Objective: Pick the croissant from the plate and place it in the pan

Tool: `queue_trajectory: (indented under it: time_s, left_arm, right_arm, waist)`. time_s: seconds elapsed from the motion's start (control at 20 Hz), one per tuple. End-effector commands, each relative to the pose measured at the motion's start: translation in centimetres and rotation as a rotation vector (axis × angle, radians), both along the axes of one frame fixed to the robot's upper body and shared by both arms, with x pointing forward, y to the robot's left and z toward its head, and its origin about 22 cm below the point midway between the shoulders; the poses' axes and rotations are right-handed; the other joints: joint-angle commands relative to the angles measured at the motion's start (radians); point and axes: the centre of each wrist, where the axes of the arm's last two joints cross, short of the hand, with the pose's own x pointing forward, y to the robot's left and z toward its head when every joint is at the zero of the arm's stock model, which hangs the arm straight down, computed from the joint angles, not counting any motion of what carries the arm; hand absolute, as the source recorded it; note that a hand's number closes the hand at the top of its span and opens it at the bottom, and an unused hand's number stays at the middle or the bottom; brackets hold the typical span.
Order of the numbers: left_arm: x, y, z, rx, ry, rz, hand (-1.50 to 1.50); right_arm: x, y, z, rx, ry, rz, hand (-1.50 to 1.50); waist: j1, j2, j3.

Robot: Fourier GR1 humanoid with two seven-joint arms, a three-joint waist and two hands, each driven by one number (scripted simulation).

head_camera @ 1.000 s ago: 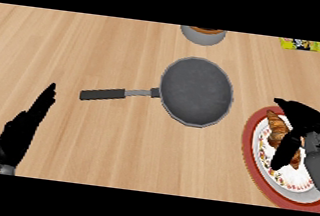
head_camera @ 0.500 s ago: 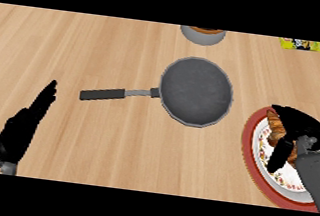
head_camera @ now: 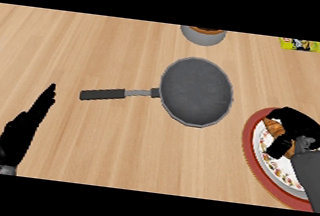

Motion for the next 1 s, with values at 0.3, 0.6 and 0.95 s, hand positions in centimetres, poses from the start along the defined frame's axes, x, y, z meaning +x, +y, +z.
queue_trajectory:
  time_s: [0.3,0.6,0.95]
  left_arm:
    - [-1.0,-1.4,0.2,0.007,-0.006,-0.002,0.0]
    - [-1.1,1.0,0.0,0.021,0.018,0.071,0.0]
    - [-2.1,2.0,-0.3,0.023,0.038,0.1,0.0]
  right_arm:
    - [-1.1,2.9,-2.5,0.131,0.007,-0.033,1.5]
    - [-4.2,3.8,-5.0,0.14,-0.022,-0.572,1.5]
    - [-6.9,5.2,-4.0,-0.026,-0.262,-0.883,1.5]
  waist:
    - [-0.003,0.001,0.003]
    - [-0.08,-0.022,-0.002]
    - [-0.111,-0.042,-0.012]
